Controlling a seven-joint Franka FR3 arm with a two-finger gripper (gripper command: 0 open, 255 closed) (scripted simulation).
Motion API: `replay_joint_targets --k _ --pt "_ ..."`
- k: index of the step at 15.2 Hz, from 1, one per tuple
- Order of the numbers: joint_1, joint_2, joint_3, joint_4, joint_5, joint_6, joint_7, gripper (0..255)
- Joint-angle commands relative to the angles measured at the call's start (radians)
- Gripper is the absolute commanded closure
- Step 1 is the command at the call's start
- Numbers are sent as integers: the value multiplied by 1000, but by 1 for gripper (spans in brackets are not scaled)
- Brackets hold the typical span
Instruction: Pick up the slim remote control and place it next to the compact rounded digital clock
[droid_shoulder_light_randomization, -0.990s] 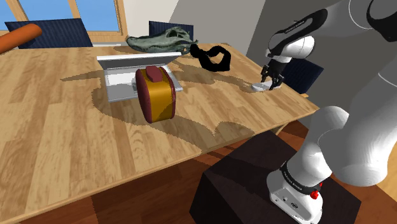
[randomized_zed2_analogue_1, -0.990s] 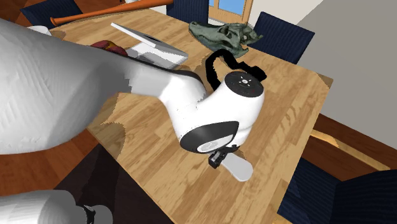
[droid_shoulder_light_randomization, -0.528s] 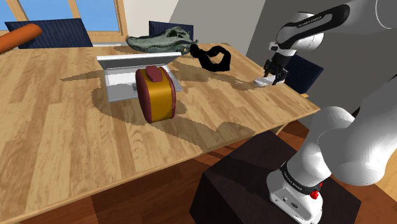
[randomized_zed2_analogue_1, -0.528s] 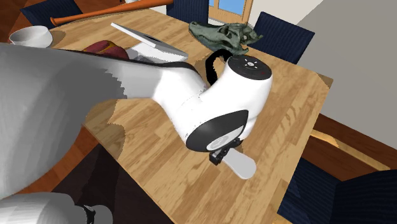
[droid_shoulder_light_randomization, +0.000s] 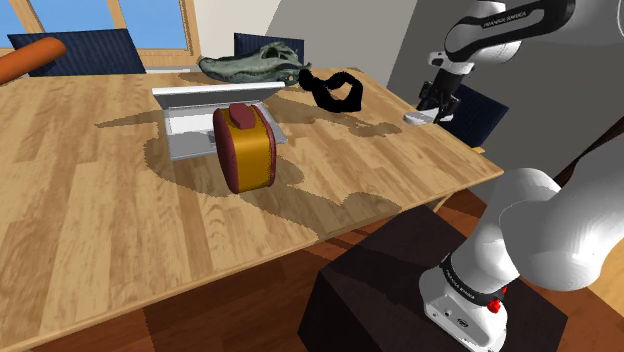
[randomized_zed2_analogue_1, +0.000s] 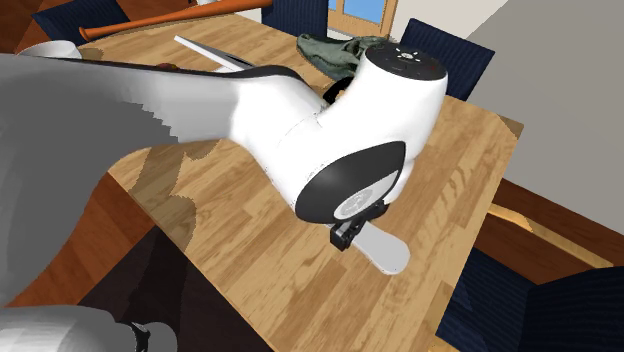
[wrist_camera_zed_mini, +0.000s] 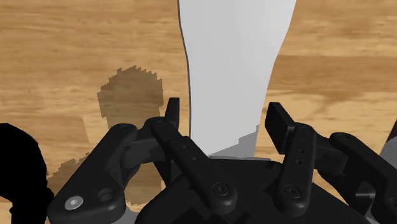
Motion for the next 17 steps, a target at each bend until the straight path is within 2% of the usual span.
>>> replay_joint_targets --k 1,17 --pt "-11 -17 19 19 -11 -32 7 255" --pt "-46 -84 122 186 -30 -257 30 255"
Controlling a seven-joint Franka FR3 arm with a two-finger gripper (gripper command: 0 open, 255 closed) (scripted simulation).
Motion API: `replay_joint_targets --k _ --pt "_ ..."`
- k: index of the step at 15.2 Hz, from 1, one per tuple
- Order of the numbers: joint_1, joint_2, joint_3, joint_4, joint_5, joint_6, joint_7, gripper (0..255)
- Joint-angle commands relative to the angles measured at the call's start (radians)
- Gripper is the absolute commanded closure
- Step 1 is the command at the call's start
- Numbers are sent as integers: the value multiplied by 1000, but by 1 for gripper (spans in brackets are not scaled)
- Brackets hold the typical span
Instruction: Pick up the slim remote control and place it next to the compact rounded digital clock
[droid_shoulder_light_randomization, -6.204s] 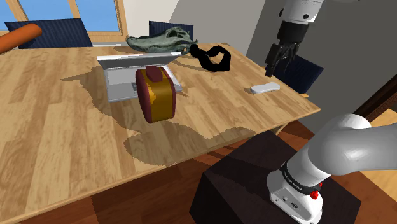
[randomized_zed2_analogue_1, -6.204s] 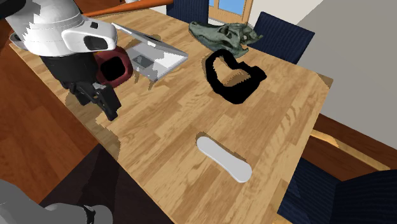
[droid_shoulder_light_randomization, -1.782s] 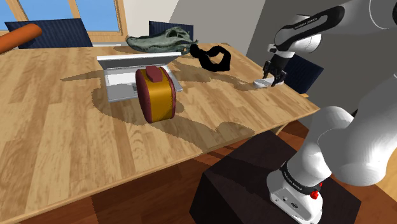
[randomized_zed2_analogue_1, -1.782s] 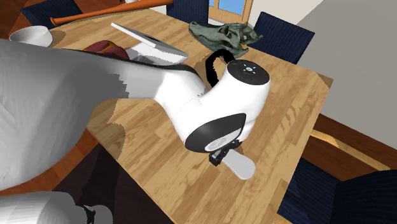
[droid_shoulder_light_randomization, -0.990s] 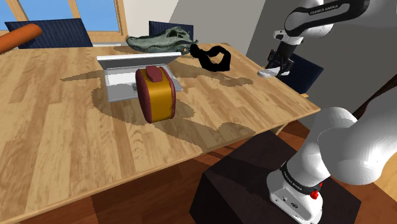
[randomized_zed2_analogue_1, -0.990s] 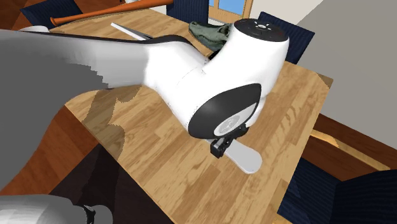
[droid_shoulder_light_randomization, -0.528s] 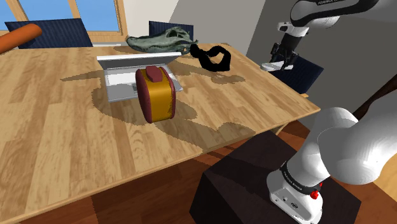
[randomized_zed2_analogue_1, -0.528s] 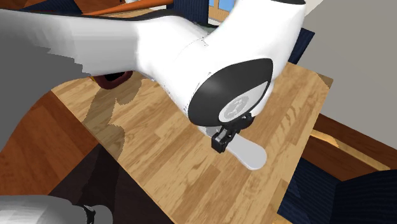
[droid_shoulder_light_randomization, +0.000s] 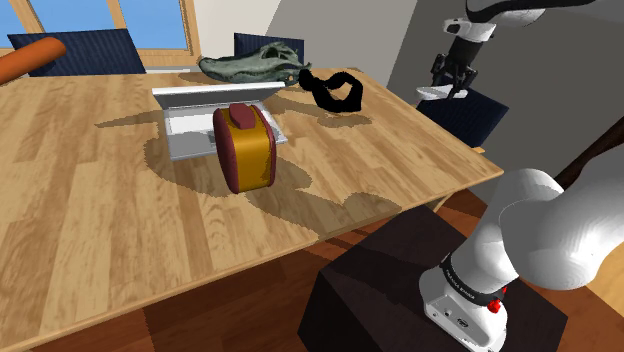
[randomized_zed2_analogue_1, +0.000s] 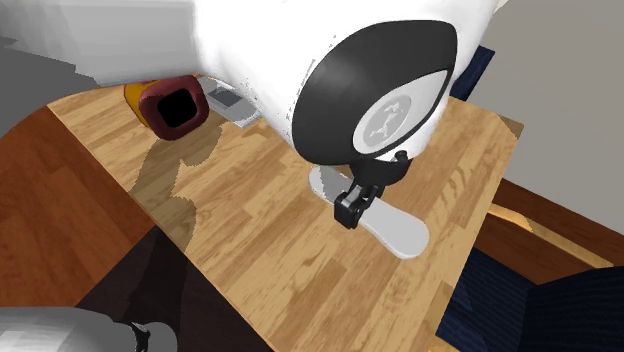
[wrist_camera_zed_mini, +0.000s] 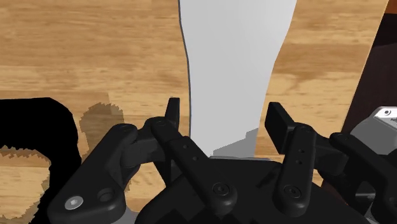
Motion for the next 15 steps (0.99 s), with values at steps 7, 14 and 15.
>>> replay_joint_targets --k 7,14,15 --pt "2 -3 27 103 11 -107 -6 255" --pt "12 11 36 201 27 -195 -18 255" --pt "-2 -21 80 172 9 -200 19 255"
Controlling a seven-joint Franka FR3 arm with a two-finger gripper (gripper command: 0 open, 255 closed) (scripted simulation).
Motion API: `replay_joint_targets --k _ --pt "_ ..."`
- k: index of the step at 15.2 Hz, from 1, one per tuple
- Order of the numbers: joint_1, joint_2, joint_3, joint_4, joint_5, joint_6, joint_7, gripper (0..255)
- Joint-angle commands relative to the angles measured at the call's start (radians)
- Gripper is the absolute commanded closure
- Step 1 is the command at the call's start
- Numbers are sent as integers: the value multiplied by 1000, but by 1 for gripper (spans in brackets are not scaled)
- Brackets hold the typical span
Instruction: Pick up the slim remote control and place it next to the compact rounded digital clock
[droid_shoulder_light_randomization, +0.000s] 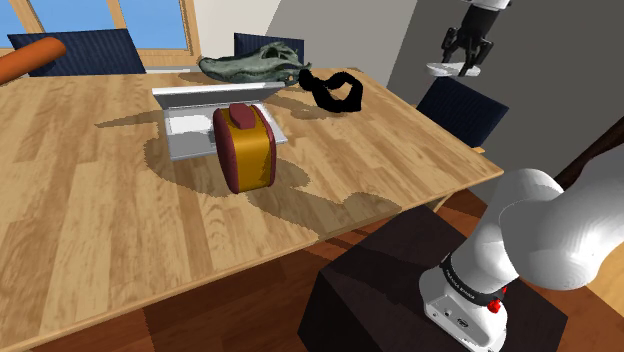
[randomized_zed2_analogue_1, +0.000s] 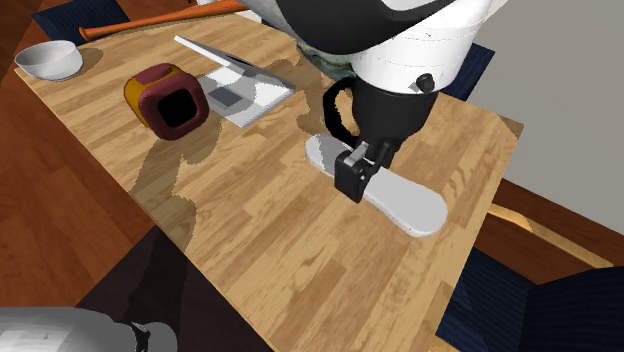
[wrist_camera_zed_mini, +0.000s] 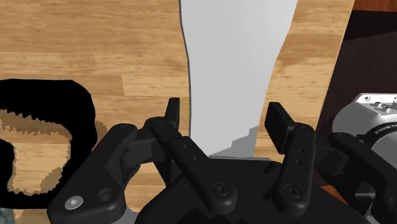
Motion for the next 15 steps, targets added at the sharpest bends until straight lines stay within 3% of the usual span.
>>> replay_joint_targets --k 1,8,15 --pt "-20 -47 66 -36 -24 -14 55 255" --pt "-61 -192 288 -197 -52 -38 265 255" --pt "-53 -270 459 -306 -14 -52 448 255"
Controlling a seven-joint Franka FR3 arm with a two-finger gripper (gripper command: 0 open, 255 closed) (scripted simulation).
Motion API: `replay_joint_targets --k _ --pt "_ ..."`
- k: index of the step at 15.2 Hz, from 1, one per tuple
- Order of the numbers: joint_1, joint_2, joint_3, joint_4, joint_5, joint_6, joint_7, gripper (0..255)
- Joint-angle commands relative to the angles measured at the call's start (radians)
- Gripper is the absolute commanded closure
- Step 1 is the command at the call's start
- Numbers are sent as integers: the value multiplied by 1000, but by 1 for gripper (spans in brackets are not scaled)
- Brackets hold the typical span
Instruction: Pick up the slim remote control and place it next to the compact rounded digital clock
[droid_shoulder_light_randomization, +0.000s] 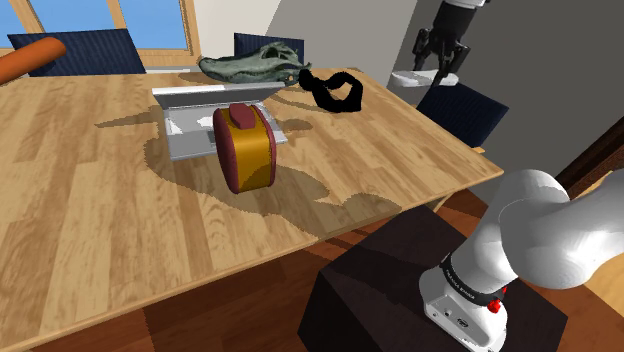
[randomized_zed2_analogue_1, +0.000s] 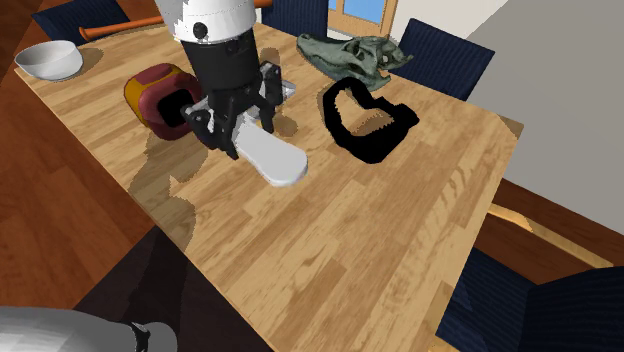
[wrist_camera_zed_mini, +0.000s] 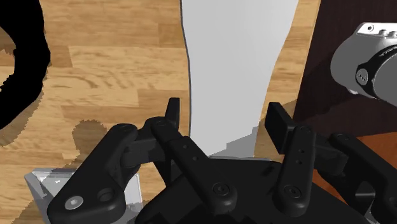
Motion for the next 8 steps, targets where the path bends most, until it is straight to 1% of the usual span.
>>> replay_joint_targets --k 1,8 --pt "10 -6 42 -19 19 2 51 255" --pt "53 -20 188 -69 93 5 222 255"
